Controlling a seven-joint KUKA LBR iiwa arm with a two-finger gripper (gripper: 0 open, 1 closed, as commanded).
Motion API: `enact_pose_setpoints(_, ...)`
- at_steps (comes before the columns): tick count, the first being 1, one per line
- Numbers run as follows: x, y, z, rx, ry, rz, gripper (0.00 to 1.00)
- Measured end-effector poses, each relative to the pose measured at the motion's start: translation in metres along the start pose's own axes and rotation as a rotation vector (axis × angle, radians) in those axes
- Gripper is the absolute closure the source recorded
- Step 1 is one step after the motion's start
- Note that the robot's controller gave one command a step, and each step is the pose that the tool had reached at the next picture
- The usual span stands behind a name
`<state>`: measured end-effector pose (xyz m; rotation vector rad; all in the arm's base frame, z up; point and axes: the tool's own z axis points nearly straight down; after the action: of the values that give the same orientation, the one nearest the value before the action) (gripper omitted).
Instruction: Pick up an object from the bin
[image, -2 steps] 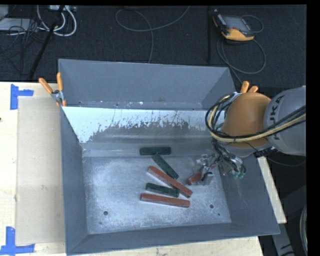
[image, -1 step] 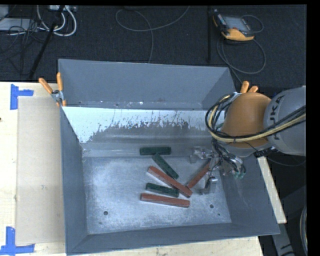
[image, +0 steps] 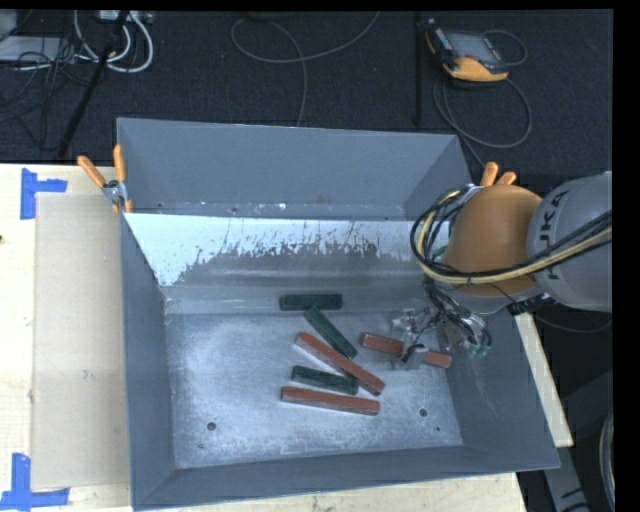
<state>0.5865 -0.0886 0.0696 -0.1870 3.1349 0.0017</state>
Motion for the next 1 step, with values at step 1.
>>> enact_pose_setpoints(1, 0.0052, 0.0054, -0.0840, 0.003, -0.008, -0.044, 1.00)
